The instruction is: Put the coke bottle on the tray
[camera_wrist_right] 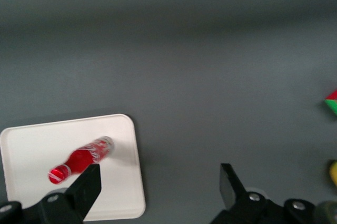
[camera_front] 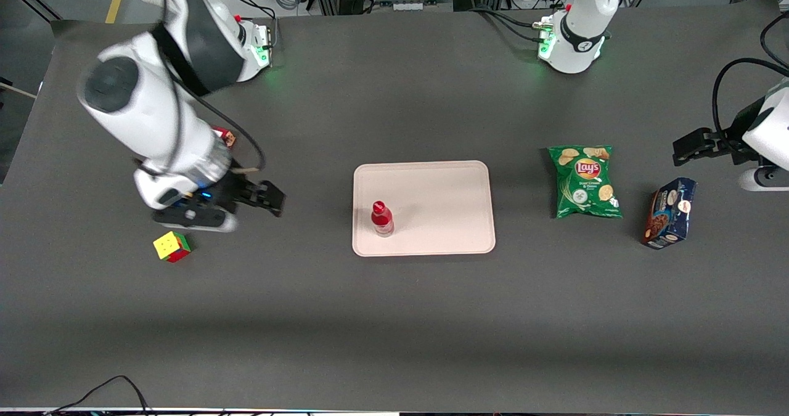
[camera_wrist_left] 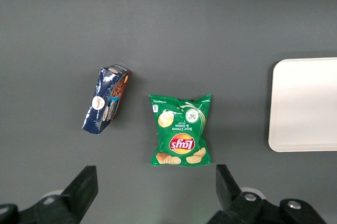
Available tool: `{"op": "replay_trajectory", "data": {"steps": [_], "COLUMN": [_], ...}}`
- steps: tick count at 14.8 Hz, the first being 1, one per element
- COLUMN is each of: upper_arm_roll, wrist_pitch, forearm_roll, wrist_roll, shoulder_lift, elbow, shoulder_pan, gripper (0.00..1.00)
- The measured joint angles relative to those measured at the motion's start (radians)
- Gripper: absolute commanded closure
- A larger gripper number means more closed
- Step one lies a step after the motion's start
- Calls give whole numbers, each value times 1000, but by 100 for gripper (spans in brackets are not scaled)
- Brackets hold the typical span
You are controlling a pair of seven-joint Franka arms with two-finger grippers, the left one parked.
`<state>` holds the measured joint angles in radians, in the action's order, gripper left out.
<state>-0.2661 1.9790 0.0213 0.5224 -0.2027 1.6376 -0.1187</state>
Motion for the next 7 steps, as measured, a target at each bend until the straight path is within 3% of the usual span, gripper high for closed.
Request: {"op": "replay_trajectory", "data": {"steps": [2, 7], "upper_arm_roll": [30, 228], "wrist_pitch": [-20, -151], "forearm_roll": [-7, -47], "wrist_roll": [-97, -374], "shoulder_lift": [108, 268], "elbow": [89, 167], "shoulder_pan": [44, 58], "gripper": [0, 0]}}
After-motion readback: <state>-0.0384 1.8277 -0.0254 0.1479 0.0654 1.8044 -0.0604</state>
